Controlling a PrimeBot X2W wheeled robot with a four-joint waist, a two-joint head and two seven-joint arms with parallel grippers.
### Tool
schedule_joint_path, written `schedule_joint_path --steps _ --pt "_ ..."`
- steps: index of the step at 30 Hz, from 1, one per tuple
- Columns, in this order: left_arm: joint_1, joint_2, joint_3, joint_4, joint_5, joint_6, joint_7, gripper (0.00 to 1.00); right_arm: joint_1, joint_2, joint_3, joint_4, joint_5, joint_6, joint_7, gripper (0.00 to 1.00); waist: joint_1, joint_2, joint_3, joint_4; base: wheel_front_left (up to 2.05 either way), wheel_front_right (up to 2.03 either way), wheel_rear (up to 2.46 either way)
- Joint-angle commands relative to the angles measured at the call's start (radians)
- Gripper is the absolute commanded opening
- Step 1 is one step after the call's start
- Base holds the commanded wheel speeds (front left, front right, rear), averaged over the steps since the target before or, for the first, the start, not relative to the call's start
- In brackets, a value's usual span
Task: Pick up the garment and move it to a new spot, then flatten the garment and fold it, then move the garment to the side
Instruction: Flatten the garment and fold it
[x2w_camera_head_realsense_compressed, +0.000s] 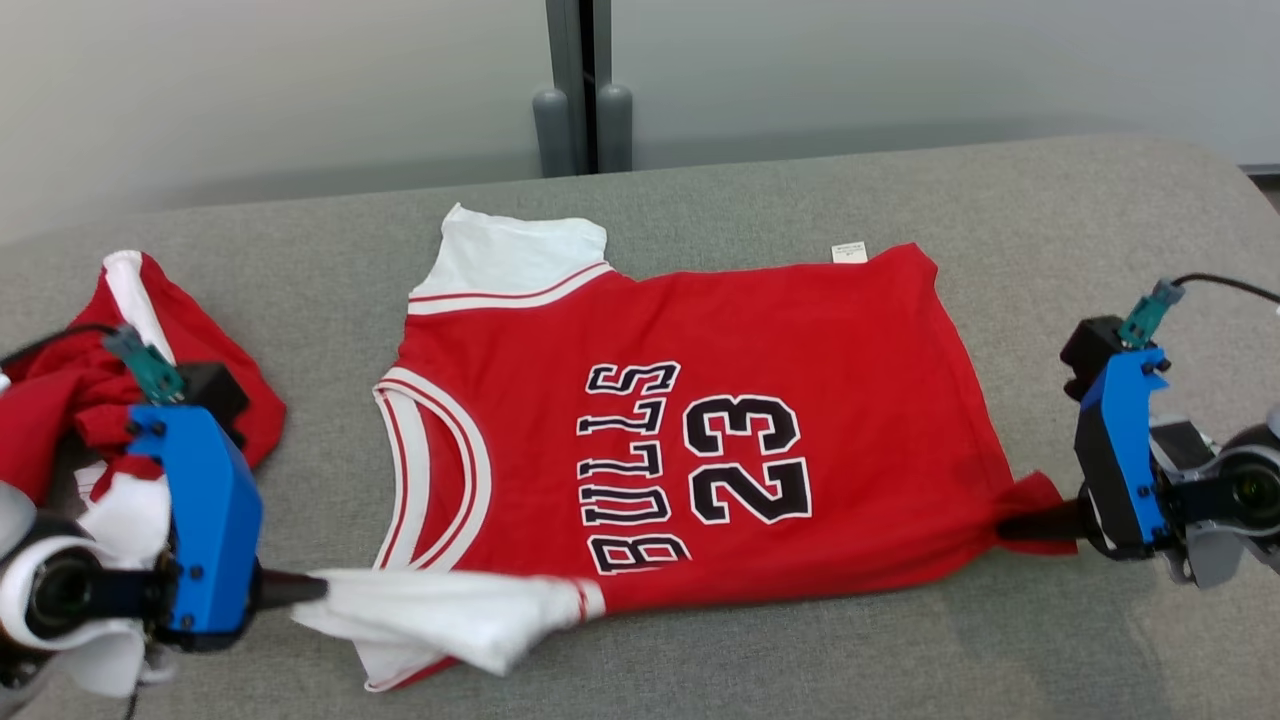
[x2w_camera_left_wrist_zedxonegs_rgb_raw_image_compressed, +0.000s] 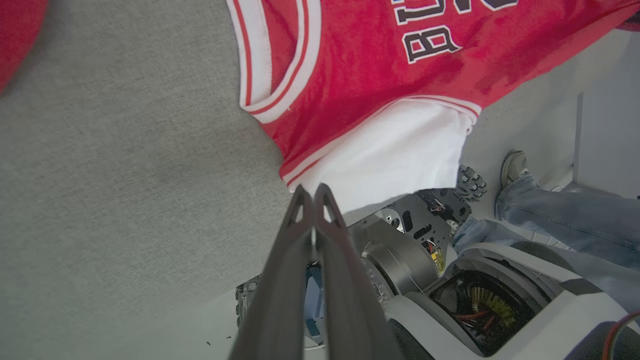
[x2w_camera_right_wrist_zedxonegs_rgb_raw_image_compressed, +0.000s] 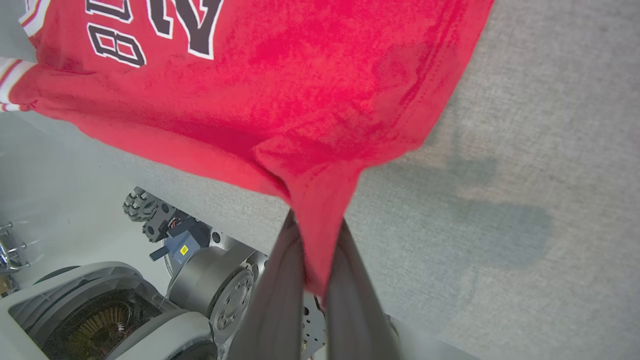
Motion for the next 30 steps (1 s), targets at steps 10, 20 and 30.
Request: schedule_joint_path --steps 10,20,30 --pt "-0.123 -0.089 0.009 0.162 0.080 -0.020 0.018 0.00 -0.086 0.147 -0.049 0.191 -0.060 0.001 0.007 0.00 -0.0002 -0.0001 0.080 -0.009 0.00 0.00 0.00" --pt "-0.194 -0.197 0.004 0.314 0.166 -0.071 -0.050 0.55 -0.135 0.246 -0.088 0.319 -0.144 0.001 -0.056 1.00 -0.0002 -0.0001 0.121 -0.017 0.00 0.00 0.00" --pt "-0.130 -0.272 0.046 0.427 0.247 -0.166 -0.346 1.00 -0.097 0.272 -0.083 0.391 -0.327 0.001 -0.267 1.00 -0.0002 -0.0001 0.006 -0.010 0.00 0.00 0.00"
